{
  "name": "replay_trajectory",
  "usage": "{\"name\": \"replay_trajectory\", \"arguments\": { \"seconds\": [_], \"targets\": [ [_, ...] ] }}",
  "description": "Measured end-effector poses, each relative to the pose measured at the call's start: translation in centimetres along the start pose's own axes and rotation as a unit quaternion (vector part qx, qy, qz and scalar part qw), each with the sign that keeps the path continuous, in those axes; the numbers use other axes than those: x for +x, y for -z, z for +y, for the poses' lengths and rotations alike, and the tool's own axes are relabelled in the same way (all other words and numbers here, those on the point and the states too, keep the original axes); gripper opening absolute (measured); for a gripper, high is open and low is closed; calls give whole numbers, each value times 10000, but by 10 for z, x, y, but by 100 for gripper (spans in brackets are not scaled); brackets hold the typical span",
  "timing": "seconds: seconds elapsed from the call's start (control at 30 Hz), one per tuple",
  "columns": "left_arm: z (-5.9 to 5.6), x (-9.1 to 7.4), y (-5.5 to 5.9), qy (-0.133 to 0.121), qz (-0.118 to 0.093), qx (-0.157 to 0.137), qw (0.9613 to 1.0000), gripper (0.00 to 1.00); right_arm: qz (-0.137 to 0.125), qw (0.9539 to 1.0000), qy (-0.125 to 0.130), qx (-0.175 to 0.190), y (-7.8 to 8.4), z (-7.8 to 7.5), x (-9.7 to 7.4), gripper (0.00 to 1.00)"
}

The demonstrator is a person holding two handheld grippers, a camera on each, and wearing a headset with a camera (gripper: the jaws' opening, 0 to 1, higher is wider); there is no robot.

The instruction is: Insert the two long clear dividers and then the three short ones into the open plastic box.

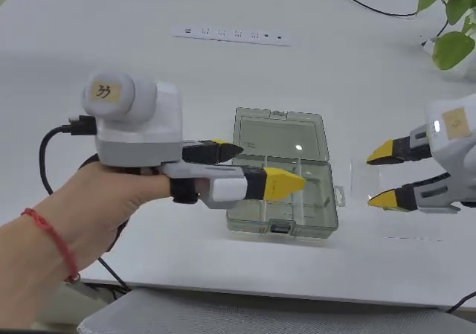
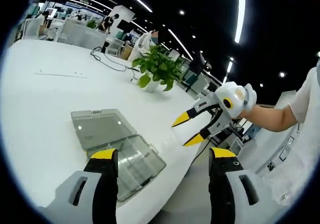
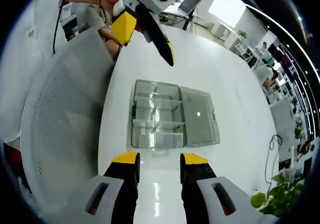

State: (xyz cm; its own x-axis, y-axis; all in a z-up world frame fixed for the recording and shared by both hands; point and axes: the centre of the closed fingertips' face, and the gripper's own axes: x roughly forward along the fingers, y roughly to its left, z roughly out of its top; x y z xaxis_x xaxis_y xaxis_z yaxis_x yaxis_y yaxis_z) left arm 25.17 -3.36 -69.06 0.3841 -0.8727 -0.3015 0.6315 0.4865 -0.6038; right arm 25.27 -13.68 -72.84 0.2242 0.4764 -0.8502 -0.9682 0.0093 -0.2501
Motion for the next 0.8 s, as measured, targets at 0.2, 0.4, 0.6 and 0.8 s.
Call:
{"name": "replay_trajectory", "arguments": {
  "seconds": [0.2, 0.4, 0.6, 0.8],
  "targets": [
    [-10, 7, -2, 262, -26, -451, 9986, 60, -116, 9997, 61, -188, -21, -3, -4, 33],
    [-18, 15, -3, 425, -53, -769, 9961, 51, -190, 9994, 96, -278, -44, -2, -9, 33],
    [-28, 21, -2, 658, -74, -1172, 9909, 37, -261, 9991, 95, -318, -60, 1, -10, 33],
    [-35, 26, 0, 788, -17, -1355, 9876, 31, -328, 9988, 75, -367, -71, 5, -11, 33]
  ]
}}
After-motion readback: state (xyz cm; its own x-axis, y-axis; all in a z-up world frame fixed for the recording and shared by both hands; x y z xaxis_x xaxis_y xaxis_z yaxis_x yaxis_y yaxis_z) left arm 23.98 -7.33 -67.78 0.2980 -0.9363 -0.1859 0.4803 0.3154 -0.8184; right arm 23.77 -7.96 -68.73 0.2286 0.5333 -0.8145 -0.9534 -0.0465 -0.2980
